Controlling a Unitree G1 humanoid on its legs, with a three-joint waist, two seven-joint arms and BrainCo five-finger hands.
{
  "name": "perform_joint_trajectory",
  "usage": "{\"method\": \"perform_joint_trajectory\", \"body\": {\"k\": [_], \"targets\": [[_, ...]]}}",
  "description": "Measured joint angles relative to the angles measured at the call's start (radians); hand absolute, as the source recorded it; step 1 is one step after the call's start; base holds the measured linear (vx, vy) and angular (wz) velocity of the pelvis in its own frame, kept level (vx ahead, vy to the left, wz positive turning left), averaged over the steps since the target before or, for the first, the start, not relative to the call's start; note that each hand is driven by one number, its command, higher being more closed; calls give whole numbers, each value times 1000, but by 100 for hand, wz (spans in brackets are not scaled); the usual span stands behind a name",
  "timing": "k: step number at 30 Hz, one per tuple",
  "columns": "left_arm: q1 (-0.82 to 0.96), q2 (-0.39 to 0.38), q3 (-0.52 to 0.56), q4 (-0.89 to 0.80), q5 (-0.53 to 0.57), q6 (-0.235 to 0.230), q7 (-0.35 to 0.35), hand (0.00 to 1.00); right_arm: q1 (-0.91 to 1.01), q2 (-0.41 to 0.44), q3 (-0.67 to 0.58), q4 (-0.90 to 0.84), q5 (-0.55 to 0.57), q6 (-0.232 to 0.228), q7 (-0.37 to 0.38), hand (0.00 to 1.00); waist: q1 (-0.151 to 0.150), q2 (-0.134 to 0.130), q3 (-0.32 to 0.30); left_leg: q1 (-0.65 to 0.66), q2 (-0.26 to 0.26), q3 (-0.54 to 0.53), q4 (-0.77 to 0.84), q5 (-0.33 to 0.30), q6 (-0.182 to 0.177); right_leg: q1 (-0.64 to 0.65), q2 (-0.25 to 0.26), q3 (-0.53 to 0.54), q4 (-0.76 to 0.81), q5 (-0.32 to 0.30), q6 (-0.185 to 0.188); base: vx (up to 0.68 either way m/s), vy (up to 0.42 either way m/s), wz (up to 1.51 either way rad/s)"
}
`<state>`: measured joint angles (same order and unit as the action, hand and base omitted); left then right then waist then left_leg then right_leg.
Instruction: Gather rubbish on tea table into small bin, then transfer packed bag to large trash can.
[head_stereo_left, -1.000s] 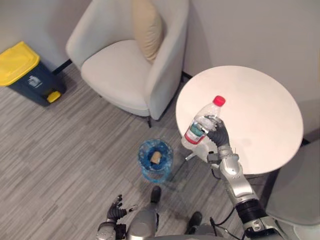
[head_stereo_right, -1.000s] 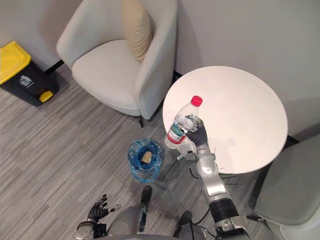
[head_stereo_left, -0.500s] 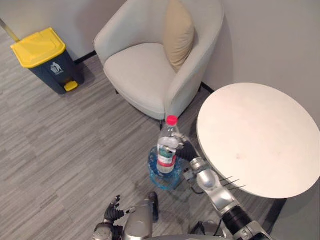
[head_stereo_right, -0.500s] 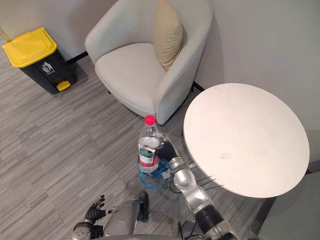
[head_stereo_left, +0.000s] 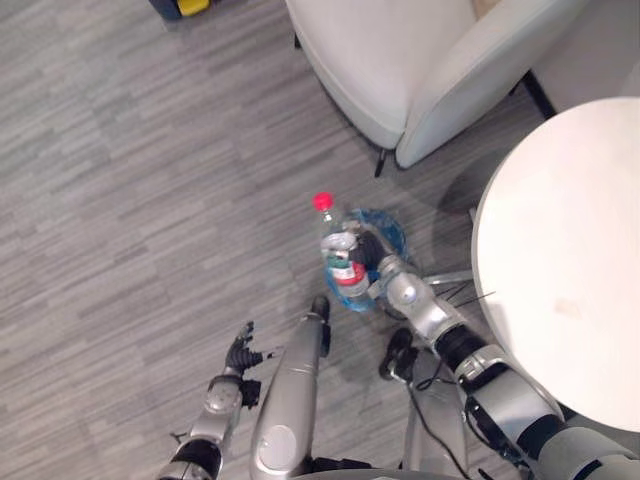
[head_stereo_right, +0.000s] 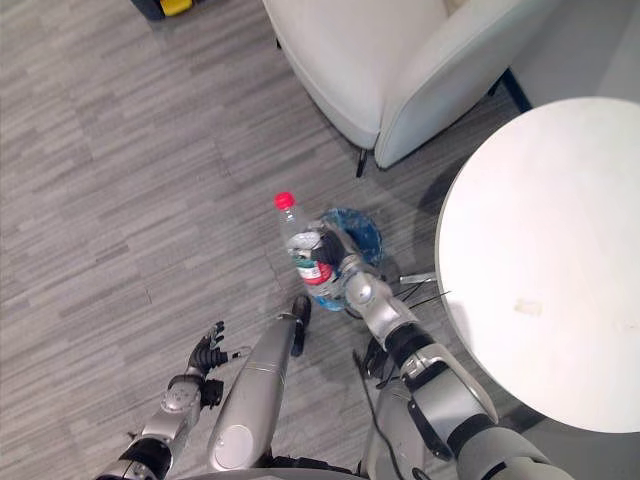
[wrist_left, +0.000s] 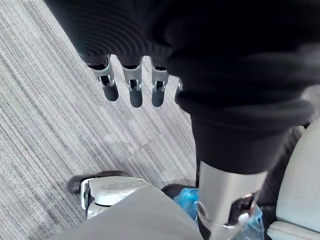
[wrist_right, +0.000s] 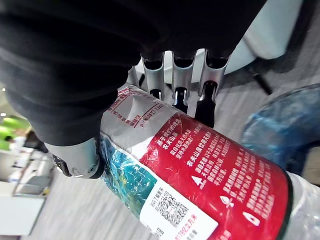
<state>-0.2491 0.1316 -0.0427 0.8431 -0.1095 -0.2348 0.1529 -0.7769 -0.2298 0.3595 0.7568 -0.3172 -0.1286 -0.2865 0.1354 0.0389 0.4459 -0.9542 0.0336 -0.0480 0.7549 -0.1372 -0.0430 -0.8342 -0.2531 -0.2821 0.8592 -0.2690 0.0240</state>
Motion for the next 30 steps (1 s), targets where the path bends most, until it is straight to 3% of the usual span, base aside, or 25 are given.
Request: {"method": "perform_joint_trajectory", "body": {"k": [5,10,11,24,30], "targets": [[-87,-28,43,-99,-39,-17,30,0,-123,-36,-40,-37,12,14,-80,100,-11,-1,35,-218,-2,-11,94,15,-14,-223,-29,-5,145,-36,-27,-122,-84,12],[-108,-17,53,-148,-59,-31,51,0,-206,-63,-44,-34,37,21,-96,100,-11,-1,55,-379,-5,-27,164,22,-26,-388,-45,-2,250,-66,-36,-86,-60,8],[-108,-16,51,-148,-72,-31,52,0,-218,-74,-45,-33,39,23,-107,0,-11,-2,57,-413,-6,-29,179,23,-29,-423,-51,-1,275,-73,-43,-63,-39,13],[-109,9,38,-168,-138,-46,72,0,-261,-92,-45,7,79,24,-130,0,-11,-5,59,-536,34,-8,231,34,-38,-552,-67,-3,371,-107,-59,-43,5,5],[-107,18,39,-168,-145,-46,72,0,-199,-94,-27,-130,-10,19,-132,0,-15,-13,55,-536,39,-8,231,39,-40,-550,-61,-5,365,-105,-62,0,0,0]]}}
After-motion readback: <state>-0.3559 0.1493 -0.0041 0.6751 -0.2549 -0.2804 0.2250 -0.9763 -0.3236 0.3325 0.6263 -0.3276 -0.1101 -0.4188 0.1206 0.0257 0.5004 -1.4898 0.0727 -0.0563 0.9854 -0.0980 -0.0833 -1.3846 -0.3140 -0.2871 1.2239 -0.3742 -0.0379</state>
